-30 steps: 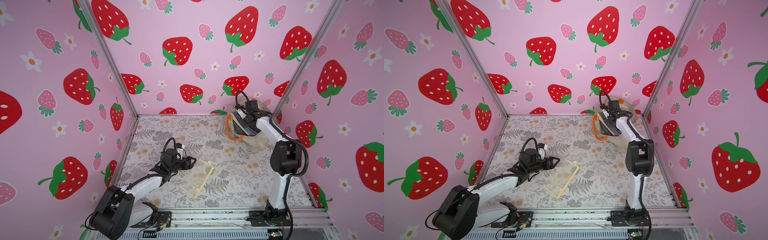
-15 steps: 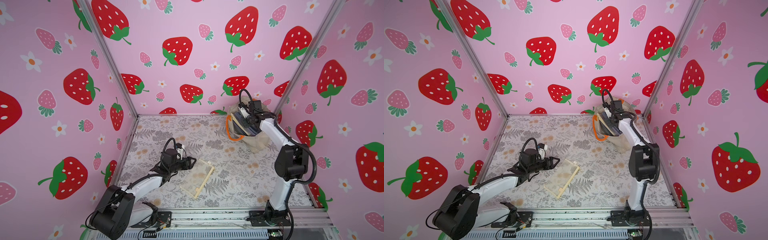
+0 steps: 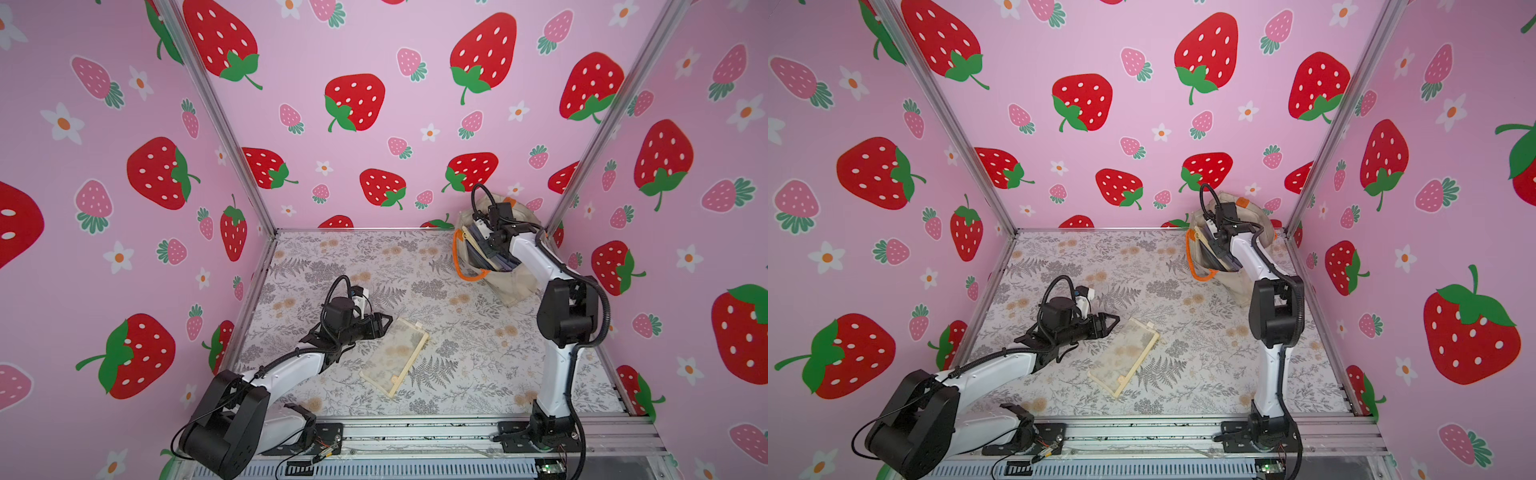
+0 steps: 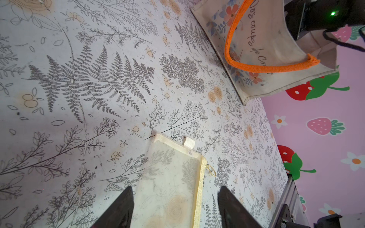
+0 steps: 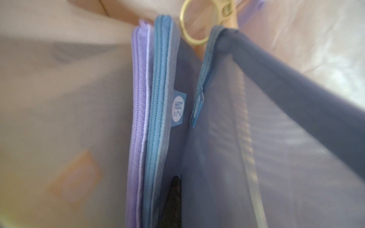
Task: Put the pencil pouch into the canvas bag
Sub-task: Adjust the pencil pouches in the canvas bag.
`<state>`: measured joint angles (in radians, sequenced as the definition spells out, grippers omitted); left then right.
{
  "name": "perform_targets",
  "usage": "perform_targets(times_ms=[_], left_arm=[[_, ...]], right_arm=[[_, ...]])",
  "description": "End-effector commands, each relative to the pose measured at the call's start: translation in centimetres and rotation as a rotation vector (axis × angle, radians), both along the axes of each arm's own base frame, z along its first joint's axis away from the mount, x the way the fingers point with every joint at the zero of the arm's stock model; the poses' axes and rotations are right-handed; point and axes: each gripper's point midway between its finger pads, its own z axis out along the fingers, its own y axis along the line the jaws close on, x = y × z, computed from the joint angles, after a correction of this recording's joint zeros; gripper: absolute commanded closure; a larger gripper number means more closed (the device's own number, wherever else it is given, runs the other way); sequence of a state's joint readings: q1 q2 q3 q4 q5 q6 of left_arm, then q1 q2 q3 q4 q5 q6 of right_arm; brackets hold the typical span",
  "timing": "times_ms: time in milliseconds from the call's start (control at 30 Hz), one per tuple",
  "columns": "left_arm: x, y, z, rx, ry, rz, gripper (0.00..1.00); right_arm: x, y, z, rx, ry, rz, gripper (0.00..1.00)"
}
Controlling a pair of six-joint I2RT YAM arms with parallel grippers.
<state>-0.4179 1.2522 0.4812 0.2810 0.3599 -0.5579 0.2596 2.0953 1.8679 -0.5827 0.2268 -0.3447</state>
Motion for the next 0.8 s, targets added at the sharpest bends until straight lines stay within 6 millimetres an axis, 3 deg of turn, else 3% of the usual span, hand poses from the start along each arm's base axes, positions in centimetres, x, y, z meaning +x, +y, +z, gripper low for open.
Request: perform_targets(times_ms=[0, 167, 333, 467, 767], left_arm=[[0.0, 0.0, -0.2, -0.008, -0.001, -0.004, 0.3], [0.1, -0.2, -0.2, -0.019, 0.001, -0.006, 0.31], [-0.1, -0.2, -0.2, -0.026, 0.001, -0.009, 0.3], [-0.2, -0.1, 0.0, -0.025, -0.004, -0.008, 0.3], [-0.4, 0.2, 0.2, -0.016, -0.015, -0.003, 0.3]], right_arm=[[-1.0, 0.1, 1.3, 0.031, -0.006, 0.008, 0.77], [-2.2, 0.4, 5.1, 0.085, -0.077, 0.007, 0.51], [-3.4, 1.6, 8.3, 0.204, -0.128, 0.027, 0.49], [-3.0, 2.0, 8.4, 0.24, -0.125, 0.027, 0.52], [-1.0, 1.7, 5.0, 0.209, -0.052, -0.002, 0.69]])
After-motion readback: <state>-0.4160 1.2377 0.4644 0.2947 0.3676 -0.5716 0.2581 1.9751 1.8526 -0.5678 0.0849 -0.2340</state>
